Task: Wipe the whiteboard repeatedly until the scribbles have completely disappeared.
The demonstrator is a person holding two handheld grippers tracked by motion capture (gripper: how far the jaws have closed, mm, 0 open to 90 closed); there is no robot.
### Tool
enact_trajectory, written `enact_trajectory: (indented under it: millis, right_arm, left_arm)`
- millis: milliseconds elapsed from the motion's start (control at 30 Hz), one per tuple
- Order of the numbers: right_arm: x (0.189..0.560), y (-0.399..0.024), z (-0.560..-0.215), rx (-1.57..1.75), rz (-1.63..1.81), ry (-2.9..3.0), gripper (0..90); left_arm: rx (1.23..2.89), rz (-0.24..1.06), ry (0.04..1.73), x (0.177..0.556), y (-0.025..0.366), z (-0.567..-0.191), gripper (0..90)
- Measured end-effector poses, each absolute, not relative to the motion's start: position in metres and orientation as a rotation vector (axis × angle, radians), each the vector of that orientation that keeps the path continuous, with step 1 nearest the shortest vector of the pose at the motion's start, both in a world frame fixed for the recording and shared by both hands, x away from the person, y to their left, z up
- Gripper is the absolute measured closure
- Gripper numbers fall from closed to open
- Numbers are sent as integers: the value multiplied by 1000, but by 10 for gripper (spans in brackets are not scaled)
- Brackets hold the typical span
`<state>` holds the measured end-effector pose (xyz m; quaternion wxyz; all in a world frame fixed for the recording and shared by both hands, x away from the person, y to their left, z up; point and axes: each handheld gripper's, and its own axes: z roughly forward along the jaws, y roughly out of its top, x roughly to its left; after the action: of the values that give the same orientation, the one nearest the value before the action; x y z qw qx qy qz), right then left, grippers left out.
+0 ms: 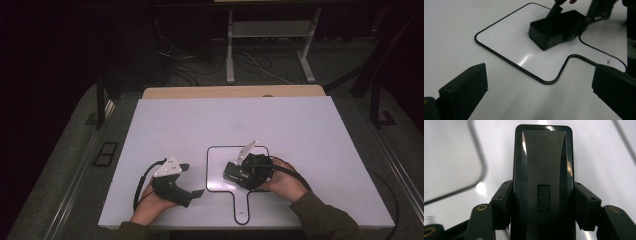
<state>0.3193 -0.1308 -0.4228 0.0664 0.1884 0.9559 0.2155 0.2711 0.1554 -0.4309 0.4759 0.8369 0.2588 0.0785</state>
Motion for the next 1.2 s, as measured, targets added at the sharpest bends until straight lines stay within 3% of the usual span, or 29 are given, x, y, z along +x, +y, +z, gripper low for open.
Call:
enact_trajectory:
  millis: [133,400,800,1200]
  right_arm:
    - [333,-141,-423,629,638,2848,390]
    - [314,-126,-423,538,661,2912,390]
    - [351,-185,-424,812,635,2792,389]
    - [321,-165,-423,676,670,2886,389]
  left_arm:
    - [2046,190,634,271,155,-431,0]
    - [2046,192,631,271,155,-431,0]
    - [2047,192,629,272,156,-431,0]
    - [2044,184,625,272,155,-431,0]
